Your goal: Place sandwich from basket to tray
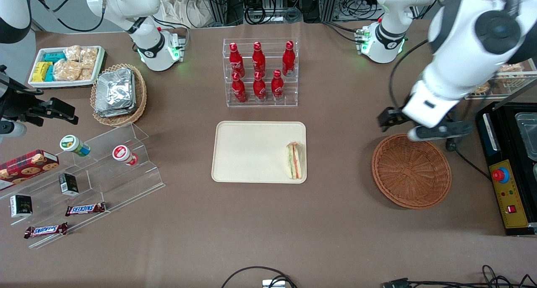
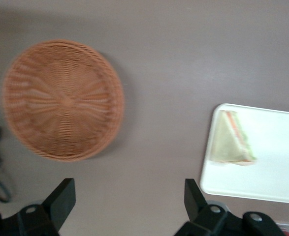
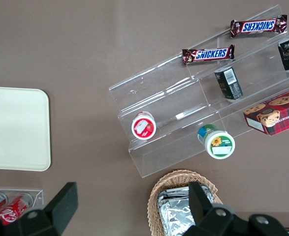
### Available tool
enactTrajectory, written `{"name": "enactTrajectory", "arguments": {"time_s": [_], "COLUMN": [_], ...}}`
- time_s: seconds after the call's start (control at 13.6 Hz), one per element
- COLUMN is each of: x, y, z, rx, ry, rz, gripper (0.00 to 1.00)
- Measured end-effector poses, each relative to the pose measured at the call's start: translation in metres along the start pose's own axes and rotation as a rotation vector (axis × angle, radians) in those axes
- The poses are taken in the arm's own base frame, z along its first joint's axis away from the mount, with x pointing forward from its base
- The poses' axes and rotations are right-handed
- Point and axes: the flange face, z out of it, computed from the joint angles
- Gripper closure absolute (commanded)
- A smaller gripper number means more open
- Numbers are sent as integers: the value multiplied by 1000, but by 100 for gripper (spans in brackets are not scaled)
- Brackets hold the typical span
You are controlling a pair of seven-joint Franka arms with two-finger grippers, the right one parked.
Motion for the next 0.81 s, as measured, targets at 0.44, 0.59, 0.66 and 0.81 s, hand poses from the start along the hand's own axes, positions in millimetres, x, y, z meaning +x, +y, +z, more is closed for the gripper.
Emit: {"name": "enactTrajectory", "arguments": {"time_s": [0.44,0.59,0.66,0.81], "x": [0,-9,-16,-35], "y": [150,189,205,232], "z": [110,150,168,213], "rx": [-61,-80,-61,34], "ry": [-117,-100,-75,-28], "rz": [22,-1,-4,-8], "gripper": [1,1,0,0]}}
